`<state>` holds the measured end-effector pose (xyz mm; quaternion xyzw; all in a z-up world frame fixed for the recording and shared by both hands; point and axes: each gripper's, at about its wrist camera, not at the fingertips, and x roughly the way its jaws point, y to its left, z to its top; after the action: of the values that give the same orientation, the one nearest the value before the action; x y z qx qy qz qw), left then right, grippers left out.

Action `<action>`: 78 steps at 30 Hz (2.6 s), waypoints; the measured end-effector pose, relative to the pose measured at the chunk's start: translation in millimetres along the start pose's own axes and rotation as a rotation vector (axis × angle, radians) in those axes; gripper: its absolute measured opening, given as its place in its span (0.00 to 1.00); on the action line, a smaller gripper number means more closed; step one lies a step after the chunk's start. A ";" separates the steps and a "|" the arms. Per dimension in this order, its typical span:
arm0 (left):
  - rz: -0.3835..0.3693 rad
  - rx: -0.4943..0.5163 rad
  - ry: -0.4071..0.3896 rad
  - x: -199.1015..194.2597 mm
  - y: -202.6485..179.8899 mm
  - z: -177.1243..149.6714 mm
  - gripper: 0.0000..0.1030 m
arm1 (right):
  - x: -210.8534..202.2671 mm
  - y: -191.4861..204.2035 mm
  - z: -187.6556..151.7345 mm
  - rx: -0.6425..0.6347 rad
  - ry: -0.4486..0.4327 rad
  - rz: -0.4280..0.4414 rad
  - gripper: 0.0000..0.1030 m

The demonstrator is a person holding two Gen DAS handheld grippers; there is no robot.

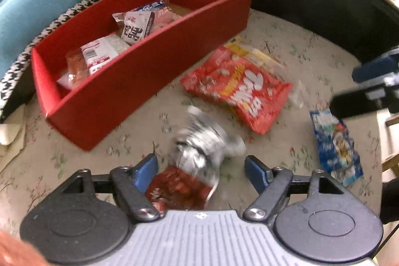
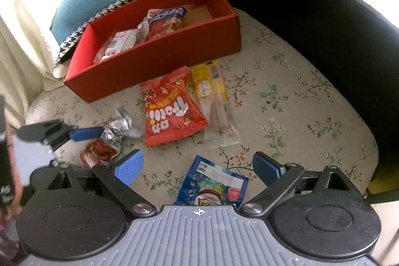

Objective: Organize snacks
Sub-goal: 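Grasp the silver-foil packet with the left tool while the right grasps the blue wrapper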

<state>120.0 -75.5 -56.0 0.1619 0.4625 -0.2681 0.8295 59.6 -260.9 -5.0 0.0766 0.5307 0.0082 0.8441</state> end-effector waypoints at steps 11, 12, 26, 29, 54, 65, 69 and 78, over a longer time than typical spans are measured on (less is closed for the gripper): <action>0.008 -0.216 0.009 -22.4 -3.5 -21.2 0.51 | 30.9 -10.2 -12.7 0.022 0.099 -0.068 0.94; -0.003 -0.253 0.010 -22.0 1.6 -19.1 0.54 | 35.1 -9.7 -15.1 0.011 0.112 -0.083 0.94; 0.085 -0.352 -0.008 -3.0 0.1 0.0 0.73 | 56.3 9.4 -25.9 -0.086 0.091 -0.157 0.96; 0.147 -0.305 -0.001 -3.6 -4.4 -1.9 0.60 | 49.9 6.1 -24.7 -0.094 0.087 -0.144 0.82; 0.189 -0.319 0.008 -20.2 -2.6 -22.6 0.70 | 58.9 22.8 -33.7 -0.128 0.141 -0.136 1.00; 0.188 -0.318 0.022 -16.3 1.9 -27.6 0.86 | 56.0 23.5 -40.3 -0.118 0.119 -0.136 1.00; 0.188 -0.313 0.024 -15.5 1.1 -27.1 0.86 | 52.3 30.7 -42.8 -0.158 0.110 -0.132 0.86; 0.189 -0.332 0.001 -26.8 3.4 -26.2 0.41 | 40.8 42.5 -45.7 -0.172 0.090 -0.092 0.75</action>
<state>92.7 -51.4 -46.7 0.0658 0.4837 -0.1090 0.8659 39.3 -209.5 -55.1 -0.0213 0.5684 0.0184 0.8222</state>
